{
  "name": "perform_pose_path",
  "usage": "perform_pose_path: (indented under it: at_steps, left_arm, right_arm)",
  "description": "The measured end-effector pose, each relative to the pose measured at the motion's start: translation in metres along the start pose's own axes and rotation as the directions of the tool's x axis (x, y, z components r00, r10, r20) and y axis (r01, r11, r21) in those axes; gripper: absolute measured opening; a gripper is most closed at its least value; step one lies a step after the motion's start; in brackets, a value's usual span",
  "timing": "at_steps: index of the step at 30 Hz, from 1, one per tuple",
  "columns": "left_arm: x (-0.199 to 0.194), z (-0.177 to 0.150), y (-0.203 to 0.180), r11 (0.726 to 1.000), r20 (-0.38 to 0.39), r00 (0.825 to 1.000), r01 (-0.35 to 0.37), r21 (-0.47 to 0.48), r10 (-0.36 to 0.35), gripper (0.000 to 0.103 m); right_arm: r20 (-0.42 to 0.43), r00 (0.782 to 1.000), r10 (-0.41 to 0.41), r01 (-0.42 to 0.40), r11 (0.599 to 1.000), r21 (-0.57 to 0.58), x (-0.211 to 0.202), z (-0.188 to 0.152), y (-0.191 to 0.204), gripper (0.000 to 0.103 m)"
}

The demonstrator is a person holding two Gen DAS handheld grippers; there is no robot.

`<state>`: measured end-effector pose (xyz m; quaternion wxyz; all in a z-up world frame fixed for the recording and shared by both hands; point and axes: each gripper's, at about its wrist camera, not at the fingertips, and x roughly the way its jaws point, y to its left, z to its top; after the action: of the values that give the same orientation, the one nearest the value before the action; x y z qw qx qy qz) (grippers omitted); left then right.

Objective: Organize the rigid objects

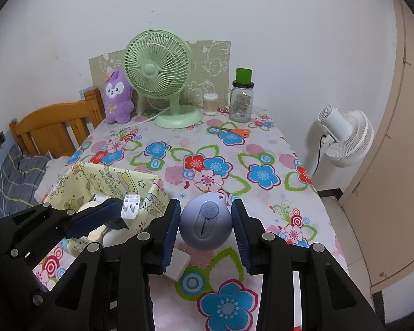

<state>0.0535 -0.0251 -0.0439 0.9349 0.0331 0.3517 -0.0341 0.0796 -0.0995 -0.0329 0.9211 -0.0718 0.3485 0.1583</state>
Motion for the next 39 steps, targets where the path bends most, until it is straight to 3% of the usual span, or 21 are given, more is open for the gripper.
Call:
perform_pose_path:
  at_steps: [12, 32, 34, 36, 38, 39]
  left_arm:
    - [0.010, -0.004, 0.012, 1.000, -0.030, 1.000, -0.002, -0.015, 0.001, 0.040]
    - [0.016, -0.033, 0.076, 0.992, -0.082, 0.994, -0.081, -0.097, 0.073, 0.041]
    - [0.017, -0.036, 0.080, 0.991, -0.088, 0.993, -0.091, -0.102, 0.082, 0.046]
    - [0.017, -0.039, 0.083, 0.989, -0.093, 0.992, -0.094, -0.115, 0.084, 0.058]
    - [0.015, -0.041, 0.082, 0.990, -0.084, 0.993, -0.087, -0.115, 0.077, 0.063]
    - [0.014, -0.041, 0.081, 0.990, -0.078, 0.994, -0.082, -0.112, 0.073, 0.066]
  right_arm:
    - [-0.030, 0.999, 0.037, -0.037, 0.999, -0.002, 0.019, 0.001, 0.008, 0.041]
    - [-0.087, 0.983, 0.162, -0.169, 0.983, -0.071, 0.056, -0.002, 0.079, 0.042]
    - [-0.094, 0.981, 0.167, -0.174, 0.982, -0.068, 0.060, -0.003, 0.084, 0.043]
    - [-0.101, 0.982, 0.160, -0.166, 0.984, -0.057, 0.062, -0.004, 0.086, 0.045]
    - [-0.093, 0.985, 0.144, -0.149, 0.987, -0.058, 0.061, -0.005, 0.088, 0.072]
    - [-0.078, 0.988, 0.134, -0.139, 0.988, -0.062, 0.058, -0.006, 0.087, 0.078]
